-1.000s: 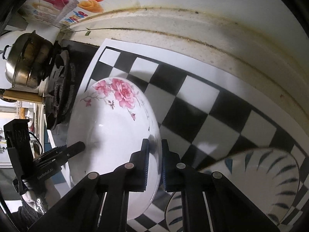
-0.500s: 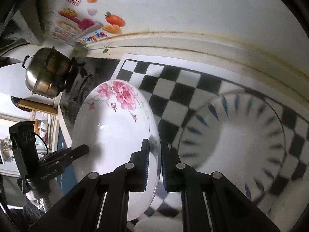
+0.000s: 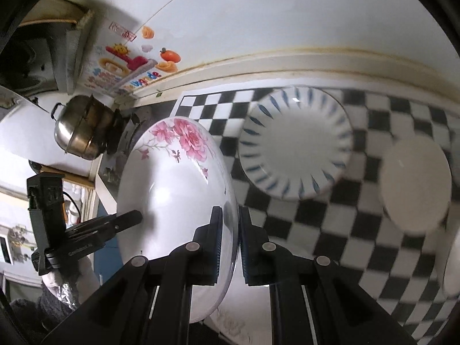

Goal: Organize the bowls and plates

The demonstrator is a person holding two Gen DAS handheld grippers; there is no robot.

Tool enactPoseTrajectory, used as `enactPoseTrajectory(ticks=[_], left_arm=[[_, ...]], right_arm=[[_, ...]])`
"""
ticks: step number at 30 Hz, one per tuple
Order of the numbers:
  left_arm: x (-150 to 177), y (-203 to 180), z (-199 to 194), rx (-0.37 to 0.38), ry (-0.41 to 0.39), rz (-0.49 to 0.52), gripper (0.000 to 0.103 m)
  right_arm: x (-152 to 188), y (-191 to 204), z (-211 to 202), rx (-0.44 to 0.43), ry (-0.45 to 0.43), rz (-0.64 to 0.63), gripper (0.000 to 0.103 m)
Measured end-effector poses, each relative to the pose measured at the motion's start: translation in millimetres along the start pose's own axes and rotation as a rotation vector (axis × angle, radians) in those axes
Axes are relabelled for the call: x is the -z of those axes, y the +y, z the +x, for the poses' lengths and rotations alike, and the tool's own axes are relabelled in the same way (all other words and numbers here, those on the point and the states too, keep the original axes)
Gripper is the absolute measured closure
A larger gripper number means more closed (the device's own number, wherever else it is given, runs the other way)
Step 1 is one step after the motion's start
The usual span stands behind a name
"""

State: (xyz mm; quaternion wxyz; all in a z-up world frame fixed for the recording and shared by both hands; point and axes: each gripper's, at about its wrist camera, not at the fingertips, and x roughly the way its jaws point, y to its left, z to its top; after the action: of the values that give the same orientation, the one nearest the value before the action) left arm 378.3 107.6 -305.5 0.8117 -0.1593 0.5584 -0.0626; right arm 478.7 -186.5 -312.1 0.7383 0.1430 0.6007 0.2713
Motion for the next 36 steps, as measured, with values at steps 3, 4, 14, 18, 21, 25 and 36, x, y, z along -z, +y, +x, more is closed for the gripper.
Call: enactPoseTrajectory(ticks=[3, 4, 14, 18, 21, 25, 36], left_arm=[[14, -14, 6, 0.004, 0.02, 0.034, 0.081], [19, -17, 9, 0.008, 0.027, 0.043, 0.081], [53, -41, 54, -0.007, 0.128, 0.105, 0.081], [60, -46, 72, -0.022, 0.165, 0.127, 0.081], [64, -48, 82, -0.029, 0.192, 0.131, 0.081], [70, -49, 92, -0.037, 0.226, 0.133, 0.08], [77, -49, 103, -0.059, 0.269, 0.128, 0.08]], right_arm=[[33, -18, -12, 0.005, -0.01, 0.039, 0.09], [40, -22, -9, 0.005, -0.008, 0.049, 0.09], [119, -74, 13, 0.033, 0.058, 0.172, 0.09], [133, -88, 19, 0.05, 0.066, 0.201, 0.09], [137, -93, 21, 0.061, 0.069, 0.21, 0.09], [139, -98, 25, 0.066, 0.078, 0.219, 0.09], [148, -103, 38, 0.091, 0.134, 0.214, 0.09]])
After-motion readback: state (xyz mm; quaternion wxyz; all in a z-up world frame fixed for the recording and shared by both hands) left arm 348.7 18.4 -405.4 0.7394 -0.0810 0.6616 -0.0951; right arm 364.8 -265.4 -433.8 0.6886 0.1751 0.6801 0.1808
